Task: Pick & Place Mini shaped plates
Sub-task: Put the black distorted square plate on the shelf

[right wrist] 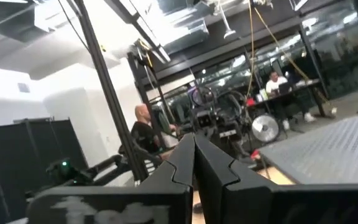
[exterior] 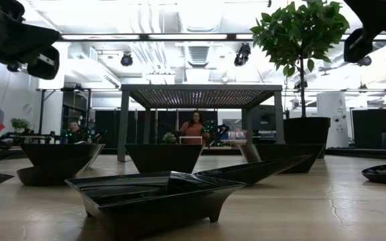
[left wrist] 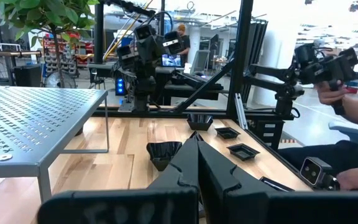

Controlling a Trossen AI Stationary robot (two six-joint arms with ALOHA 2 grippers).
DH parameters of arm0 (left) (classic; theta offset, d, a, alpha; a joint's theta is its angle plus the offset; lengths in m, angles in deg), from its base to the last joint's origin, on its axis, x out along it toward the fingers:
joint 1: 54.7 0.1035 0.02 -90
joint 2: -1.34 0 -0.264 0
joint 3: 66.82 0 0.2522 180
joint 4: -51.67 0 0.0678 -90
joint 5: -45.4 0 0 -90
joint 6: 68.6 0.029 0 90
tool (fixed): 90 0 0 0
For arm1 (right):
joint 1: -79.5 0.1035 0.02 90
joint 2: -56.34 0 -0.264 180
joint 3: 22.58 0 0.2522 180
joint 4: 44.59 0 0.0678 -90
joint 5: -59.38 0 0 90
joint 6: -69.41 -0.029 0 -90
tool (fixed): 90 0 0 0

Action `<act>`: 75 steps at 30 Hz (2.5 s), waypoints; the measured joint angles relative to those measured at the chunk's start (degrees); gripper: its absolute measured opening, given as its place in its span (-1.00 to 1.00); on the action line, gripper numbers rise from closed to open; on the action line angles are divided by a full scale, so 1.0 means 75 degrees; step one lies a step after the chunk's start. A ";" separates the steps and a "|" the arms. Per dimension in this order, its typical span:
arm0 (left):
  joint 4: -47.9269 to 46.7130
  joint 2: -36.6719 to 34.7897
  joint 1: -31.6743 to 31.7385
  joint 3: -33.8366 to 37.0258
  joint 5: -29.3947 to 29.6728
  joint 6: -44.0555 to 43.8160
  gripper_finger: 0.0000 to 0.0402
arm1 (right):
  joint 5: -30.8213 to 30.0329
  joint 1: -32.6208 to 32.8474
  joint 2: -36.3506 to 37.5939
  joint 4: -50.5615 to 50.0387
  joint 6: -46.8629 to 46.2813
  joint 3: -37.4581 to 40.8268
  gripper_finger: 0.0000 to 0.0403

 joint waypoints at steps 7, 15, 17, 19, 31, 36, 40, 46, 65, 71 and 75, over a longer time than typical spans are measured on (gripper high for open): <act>0.0001 0.0001 0.0000 0.0001 0.0000 0.0000 -1.00 | -0.0804 0.0000 -0.1619 0.0512 -0.0757 0.0000 -0.84; 0.0000 0.0003 -0.0004 0.0002 0.0000 0.0000 -1.00 | -0.0765 0.0003 -0.4191 0.0538 -0.1032 -0.0898 -0.49; 0.0000 0.0000 -0.0006 0.0002 0.0000 0.0000 -1.00 | -0.0627 0.0003 -0.4870 0.0188 -0.0728 -0.1405 -0.39; 0.0003 0.0000 -0.0006 0.0000 0.0000 0.0000 -1.00 | -0.0228 0.0003 -0.5542 -0.0535 -0.0226 -0.2013 -0.33; 0.0003 0.0000 -0.0003 0.0002 -0.0001 0.0000 -1.00 | 0.0129 0.0299 -0.9672 -0.4154 -0.0449 -0.5583 -0.35; 0.0000 0.0002 -0.0003 0.0002 -0.0002 0.0000 -1.00 | 0.0091 0.0437 -1.0936 -0.5518 -0.0444 -0.6848 -0.41; 0.0003 0.0000 -0.0003 0.0002 -0.0003 0.0000 -1.00 | 0.0070 0.0432 -1.1830 -0.6353 -0.0444 -0.7531 -0.42; 0.0002 0.0000 0.0003 0.0002 -0.0001 -0.0001 -1.00 | 0.0062 0.0434 -1.2877 -0.7288 -0.0470 -0.8316 -0.41; 0.0003 0.0009 0.0000 0.0002 0.0000 0.0000 -1.00 | -0.0201 0.0431 -1.3692 -0.8079 -0.0536 -0.8670 -0.65; 0.0000 0.0012 0.0000 0.0002 0.0000 0.0000 -1.00 | -0.0166 0.0431 -1.3691 -0.8094 -0.0616 -0.8661 -0.84; 0.0000 0.0012 -0.0004 0.0001 0.0000 0.0000 -1.00 | -0.0160 0.0434 -1.3621 -0.8083 -0.0615 -0.8728 -0.95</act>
